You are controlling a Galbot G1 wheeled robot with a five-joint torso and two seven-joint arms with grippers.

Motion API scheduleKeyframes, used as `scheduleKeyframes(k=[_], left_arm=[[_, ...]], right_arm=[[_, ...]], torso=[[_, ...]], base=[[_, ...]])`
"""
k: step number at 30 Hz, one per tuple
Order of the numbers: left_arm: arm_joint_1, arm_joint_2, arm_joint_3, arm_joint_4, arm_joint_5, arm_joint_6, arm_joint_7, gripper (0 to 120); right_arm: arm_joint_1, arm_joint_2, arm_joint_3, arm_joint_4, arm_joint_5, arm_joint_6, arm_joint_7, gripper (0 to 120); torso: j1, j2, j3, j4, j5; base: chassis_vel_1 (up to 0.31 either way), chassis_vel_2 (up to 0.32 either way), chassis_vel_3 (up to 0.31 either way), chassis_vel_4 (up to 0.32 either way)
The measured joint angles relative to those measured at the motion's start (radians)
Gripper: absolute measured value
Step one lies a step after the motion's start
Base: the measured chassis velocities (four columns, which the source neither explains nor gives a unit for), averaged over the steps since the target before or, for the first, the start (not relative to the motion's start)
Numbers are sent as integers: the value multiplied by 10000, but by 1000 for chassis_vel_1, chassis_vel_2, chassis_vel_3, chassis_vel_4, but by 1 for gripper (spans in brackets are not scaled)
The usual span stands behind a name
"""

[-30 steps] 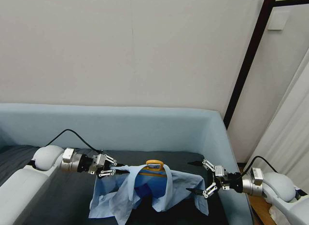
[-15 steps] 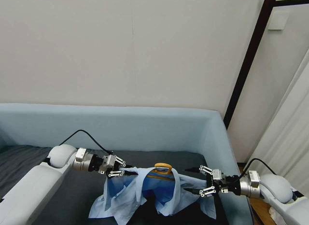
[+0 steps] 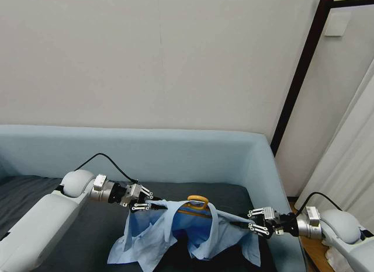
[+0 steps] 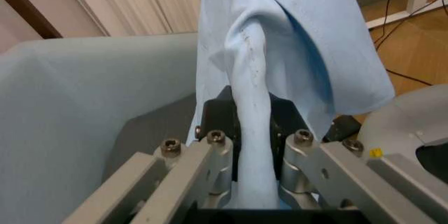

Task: Pick up the clothes from the sofa and hang them on the clothes hanger.

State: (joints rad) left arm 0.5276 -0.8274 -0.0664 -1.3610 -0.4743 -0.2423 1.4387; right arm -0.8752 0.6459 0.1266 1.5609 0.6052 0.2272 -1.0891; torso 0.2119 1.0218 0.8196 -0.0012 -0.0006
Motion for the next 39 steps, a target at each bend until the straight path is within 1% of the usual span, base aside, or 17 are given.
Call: scheduleKeyframes(k=[6,7,10,12,14,15,18,20,22,24,26,28,30,31,34,35,39], left_arm=[[65,57,-134,65,-200,-383,-102,7],[104,69,-156,83,-294,-574,-184,8],[192,104,-339,261,-731,-1435,-502,23],[204,130,-379,295,-886,-1614,-619,25],[274,289,-510,408,-1953,-2391,-1314,36],[274,289,-510,408,-1953,-2391,-1314,36],[639,479,-988,257,-3939,-2656,-2163,51],[702,496,-1067,220,-4152,-2663,-2252,53],[1259,592,-1563,-161,-5400,-2786,-3275,66],[1765,524,-1838,-480,-5768,-2974,-4082,75],[1993,464,-1936,-623,-5845,-3024,-4324,78],[2620,242,-2245,-965,-5893,-3128,-4765,88],[3185,-35,-2570,-1237,-5756,-3189,-4882,95],[3185,-35,-2570,-1237,-5756,-3189,-4882,95],[4024,-586,-3061,-1574,-5343,-3286,-4896,100],[4024,-586,-3061,-1574,-5343,-3286,-4896,100],[4760,-1232,-3427,-1791,-4814,-3373,-4920,100]], right_arm=[[-26,30,-9,251,429,230,356,8],[-28,4,-3,372,604,232,399,8],[-2,-237,108,788,1217,60,477,8],[3,-304,128,848,1329,-1,509,8],[46,-584,222,1018,1817,-249,650,8],[46,-584,222,1018,1817,-249,650,8],[174,-887,473,1224,2560,-657,842,8],[182,-935,511,1282,2675,-740,929,8],[195,-1263,889,1723,3240,-1194,1565,8],[283,-1513,1210,2122,3491,-1531,2126,8],[358,-1639,1370,2325,3567,-1731,2379,8],[604,-1975,1748,2776,3632,-2229,2962,8],[748,-2241,2062,3160,3790,-2620,3605,8],[748,-2241,2062,3160,3790,-2620,3605,8],[956,-2538,2538,3809,4409,-3231,4801,8],[956,-2538,2538,3809,4409,-3231,4801,8],[1056,-2722,2976,4255,4805,-3712,5565,8]], torso=[[0,0,0,0,1],[0,0,0,1,0],[0,1,0,0,-1],[0,0,0,0,-1],[0,0,0,-1,-1],[0,0,0,-1,-1],[0,1,0,0,0],[0,0,0,0,0],[-1,2,-1,2,4],[-1,2,-1,1,2],[0,2,-1,0,3],[-1,1,-1,0,-1],[-1,2,-1,1,-1],[-1,2,-1,1,-1],[-1,2,-1,-1,-1],[-1,2,-1,-1,-1],[-1,2,-1,1,4]], base=[[0,0,0,0],[0,0,0,0],[0,0,0,0],[0,0,0,0],[0,0,0,0],[0,0,0,0],[0,0,0,0],[0,0,0,0],[0,0,0,0],[0,0,0,0],[0,0,0,0],[0,0,0,0],[0,0,0,0],[0,0,0,0],[0,0,0,0],[0,0,0,0],[0,0,0,0]])
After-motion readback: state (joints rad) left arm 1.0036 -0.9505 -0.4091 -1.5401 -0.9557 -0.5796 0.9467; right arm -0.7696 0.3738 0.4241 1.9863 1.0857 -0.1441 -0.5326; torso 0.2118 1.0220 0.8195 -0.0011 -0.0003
